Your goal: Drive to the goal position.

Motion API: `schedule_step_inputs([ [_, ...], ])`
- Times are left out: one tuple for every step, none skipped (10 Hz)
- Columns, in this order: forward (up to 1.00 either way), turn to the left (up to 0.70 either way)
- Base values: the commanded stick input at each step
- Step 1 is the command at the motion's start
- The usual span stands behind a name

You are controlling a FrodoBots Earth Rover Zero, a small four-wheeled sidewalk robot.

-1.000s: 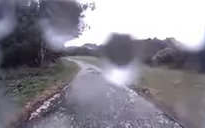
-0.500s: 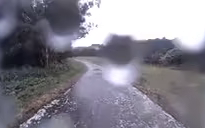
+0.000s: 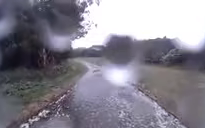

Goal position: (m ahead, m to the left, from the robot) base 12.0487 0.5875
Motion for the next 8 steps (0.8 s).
schedule_step_inputs([
  [0.70,0.00],
  [0.70,0.00],
  [0.70,0.00],
  [0.70,0.00],
  [0.70,0.00],
  [0.70,0.00],
  [0.70,0.00],
  [0.70,0.00],
])
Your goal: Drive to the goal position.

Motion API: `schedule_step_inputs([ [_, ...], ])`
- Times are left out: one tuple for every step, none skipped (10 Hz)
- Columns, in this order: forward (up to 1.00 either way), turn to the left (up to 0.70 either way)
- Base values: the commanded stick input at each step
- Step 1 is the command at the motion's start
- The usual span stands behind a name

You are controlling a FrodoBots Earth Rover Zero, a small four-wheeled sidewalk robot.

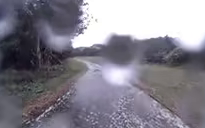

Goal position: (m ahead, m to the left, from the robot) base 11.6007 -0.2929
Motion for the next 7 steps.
schedule_step_inputs([
  [0.70,0.00],
  [0.70,0.00],
  [0.70,0.00],
  [0.70,0.00],
  [0.70,0.00],
  [0.70,0.00],
  [0.70,0.00],
])
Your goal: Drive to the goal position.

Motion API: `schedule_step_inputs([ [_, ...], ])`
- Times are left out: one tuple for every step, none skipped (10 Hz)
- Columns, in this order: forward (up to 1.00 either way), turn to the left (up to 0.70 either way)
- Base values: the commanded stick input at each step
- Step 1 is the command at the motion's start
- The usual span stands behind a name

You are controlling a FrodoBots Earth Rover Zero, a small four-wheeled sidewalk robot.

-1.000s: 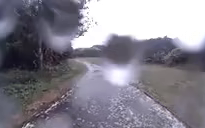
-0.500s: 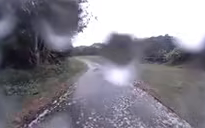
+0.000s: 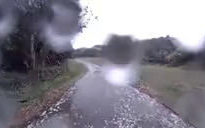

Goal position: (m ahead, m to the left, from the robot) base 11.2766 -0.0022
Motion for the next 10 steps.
schedule_step_inputs([
  [0.70,0.00],
  [0.70,0.00],
  [0.70,0.00],
  [0.70,0.00],
  [0.70,0.00],
  [0.70,0.00],
  [0.70,0.00],
  [0.70,0.00],
  [0.70,0.00],
  [0.70,0.00],
])
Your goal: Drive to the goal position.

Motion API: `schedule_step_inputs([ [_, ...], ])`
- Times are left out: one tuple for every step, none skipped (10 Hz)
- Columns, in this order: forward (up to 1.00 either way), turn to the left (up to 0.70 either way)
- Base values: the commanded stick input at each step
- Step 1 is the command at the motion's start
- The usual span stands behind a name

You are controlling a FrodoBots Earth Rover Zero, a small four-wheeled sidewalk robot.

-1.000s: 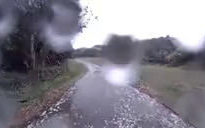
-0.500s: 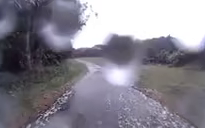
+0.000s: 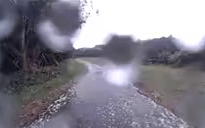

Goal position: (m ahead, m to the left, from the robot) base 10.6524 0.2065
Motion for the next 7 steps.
schedule_step_inputs([
  [0.70,0.00],
  [0.70,0.00],
  [0.70,0.00],
  [0.70,0.00],
  [0.70,0.00],
  [0.70,0.00],
  [0.70,0.00],
])
